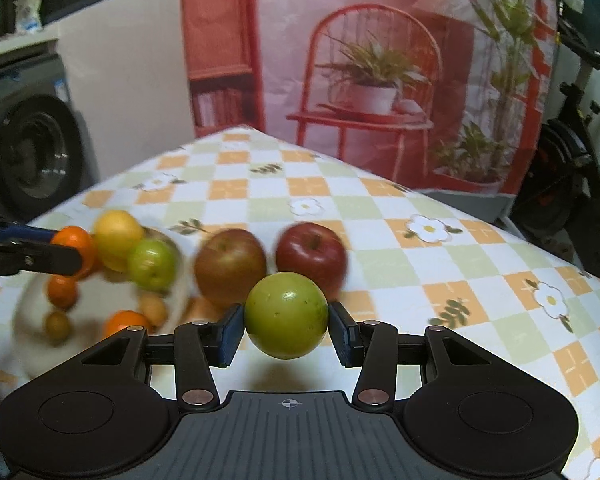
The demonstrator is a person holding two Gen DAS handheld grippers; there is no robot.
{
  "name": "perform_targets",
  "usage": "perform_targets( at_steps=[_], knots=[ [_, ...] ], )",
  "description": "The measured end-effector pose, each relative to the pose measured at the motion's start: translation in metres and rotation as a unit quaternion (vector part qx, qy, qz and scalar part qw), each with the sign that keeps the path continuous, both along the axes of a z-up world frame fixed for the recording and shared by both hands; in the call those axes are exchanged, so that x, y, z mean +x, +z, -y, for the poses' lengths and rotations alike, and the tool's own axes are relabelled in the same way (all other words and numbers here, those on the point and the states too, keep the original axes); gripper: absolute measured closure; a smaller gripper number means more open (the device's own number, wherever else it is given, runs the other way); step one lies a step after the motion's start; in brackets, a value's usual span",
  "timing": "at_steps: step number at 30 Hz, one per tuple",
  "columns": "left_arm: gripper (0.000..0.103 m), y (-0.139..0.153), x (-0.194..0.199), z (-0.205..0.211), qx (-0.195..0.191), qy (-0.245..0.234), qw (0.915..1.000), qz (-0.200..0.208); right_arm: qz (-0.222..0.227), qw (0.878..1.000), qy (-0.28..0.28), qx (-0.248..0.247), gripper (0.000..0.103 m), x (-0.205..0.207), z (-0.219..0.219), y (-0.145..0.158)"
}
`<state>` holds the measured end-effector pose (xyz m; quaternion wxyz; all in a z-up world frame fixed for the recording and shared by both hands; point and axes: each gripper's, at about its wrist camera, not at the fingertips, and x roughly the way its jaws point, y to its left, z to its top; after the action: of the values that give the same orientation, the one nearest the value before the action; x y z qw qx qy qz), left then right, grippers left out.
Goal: Organize fruits
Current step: 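Carry the tangerine and green apple in both grippers over the plate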
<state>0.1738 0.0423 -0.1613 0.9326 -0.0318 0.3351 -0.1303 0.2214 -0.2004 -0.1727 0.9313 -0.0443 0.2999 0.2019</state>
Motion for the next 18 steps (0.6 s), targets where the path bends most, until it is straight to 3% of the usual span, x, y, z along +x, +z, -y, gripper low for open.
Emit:
perform_targets(
  at_steps=[10, 18],
  knots=[
    [0.067, -0.009, -0.021, -0.053, -0.025, 0.056, 0.9976, -0.032, 0.0, 0.997, 0.075, 0.025, 0.061, -0.022, -0.057, 0.014],
    [0.067, -0.018, -0.027, -0.058, -0.015, 0.047, 0.9977, -0.046, -0.032, 0.992, 0.124, 0.02, 0.061, -0.039, -0.1, 0.003]
  ],
)
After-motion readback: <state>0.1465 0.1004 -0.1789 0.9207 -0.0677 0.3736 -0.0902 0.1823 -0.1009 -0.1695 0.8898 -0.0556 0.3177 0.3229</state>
